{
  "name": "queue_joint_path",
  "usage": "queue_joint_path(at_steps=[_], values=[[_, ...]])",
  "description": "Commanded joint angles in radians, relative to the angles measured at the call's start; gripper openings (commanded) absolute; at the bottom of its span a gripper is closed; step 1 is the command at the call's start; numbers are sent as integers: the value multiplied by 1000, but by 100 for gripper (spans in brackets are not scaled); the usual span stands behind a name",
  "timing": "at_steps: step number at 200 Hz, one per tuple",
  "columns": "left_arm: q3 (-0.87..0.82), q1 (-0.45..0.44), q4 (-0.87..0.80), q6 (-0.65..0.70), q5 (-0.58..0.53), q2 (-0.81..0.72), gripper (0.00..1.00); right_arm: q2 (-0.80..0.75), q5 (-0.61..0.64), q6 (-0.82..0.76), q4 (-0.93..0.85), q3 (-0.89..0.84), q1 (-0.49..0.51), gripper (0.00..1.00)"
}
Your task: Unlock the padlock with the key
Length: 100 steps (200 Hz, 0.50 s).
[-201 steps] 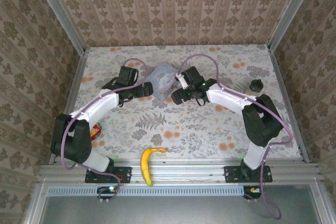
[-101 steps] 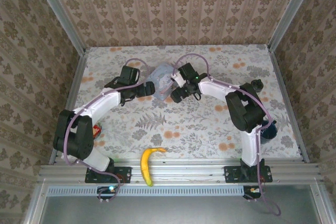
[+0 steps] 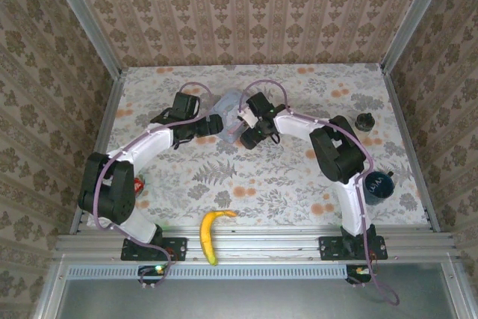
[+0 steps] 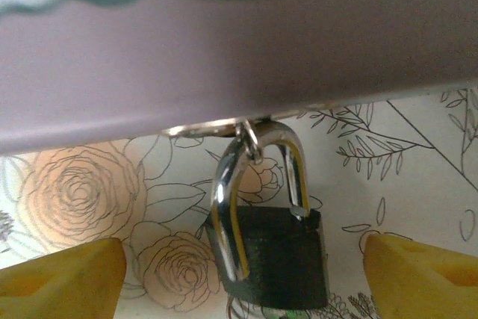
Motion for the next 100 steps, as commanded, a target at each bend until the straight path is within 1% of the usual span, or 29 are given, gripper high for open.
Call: queue_joint_path(at_steps=[1,34,63,100], values=[[28,-3,7,-21,16,14,100,32,39,-2,-34,19,6,79],[33,-3,16,-28,32,27,100,26,43,14,-27,-4,9,64],[36,-4,24,-30,45,39,100,-6,75,40,-7,-50,14,44],[45,-7,30,-27,58,57,100,-59,89,83,13,-111,33,28]])
